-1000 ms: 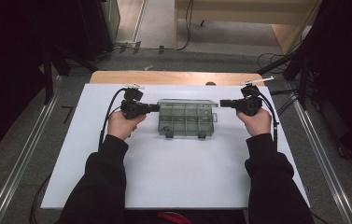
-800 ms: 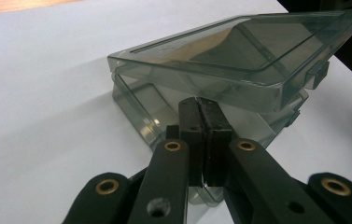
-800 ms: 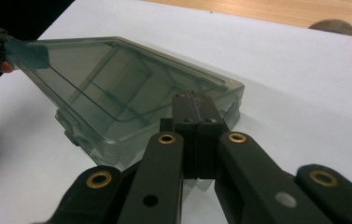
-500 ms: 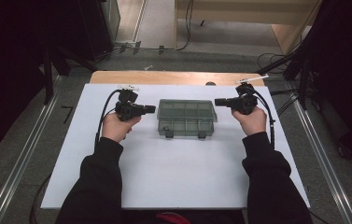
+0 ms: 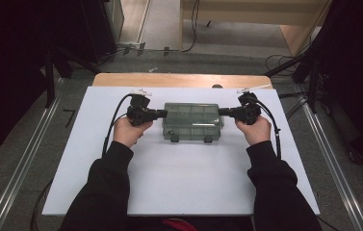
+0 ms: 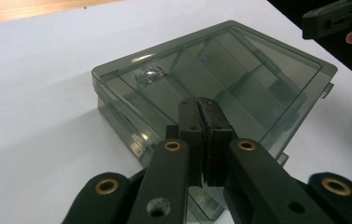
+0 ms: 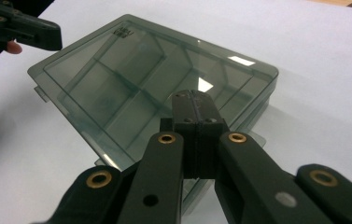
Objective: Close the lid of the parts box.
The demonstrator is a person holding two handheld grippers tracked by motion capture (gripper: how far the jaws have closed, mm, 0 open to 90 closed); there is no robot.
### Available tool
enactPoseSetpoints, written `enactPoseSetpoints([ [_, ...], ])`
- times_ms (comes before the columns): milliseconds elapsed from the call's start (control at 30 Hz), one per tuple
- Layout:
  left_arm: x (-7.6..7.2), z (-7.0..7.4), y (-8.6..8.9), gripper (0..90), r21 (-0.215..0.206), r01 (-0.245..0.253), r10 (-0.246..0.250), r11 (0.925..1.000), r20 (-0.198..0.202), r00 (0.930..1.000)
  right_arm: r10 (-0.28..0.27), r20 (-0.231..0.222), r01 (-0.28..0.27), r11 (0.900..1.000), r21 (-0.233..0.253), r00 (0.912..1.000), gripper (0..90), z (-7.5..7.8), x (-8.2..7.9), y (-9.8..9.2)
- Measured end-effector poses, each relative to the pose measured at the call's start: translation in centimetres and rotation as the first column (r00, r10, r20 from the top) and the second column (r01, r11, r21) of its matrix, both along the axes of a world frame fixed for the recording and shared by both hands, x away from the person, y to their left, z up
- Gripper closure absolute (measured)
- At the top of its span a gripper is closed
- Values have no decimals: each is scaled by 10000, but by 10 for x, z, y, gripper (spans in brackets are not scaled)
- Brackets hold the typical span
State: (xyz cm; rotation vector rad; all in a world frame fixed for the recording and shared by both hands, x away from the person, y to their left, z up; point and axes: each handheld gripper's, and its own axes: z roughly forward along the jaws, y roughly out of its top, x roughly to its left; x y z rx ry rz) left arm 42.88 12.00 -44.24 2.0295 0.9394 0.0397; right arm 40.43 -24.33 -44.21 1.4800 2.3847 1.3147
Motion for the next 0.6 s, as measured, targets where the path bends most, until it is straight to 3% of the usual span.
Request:
enactPoseSetpoints([
  [200, -3, -4, -3, 887, 116, 134, -135, 9998, 123, 9998, 156, 235, -150, 9996, -245, 9996, 881, -4, -7, 6],
  [600, -10, -13, -8, 887, 180, 364, -371, 9992, 404, 9985, 130, 174, -124, 9993, -340, 9998, 881, -13, -16, 7],
])
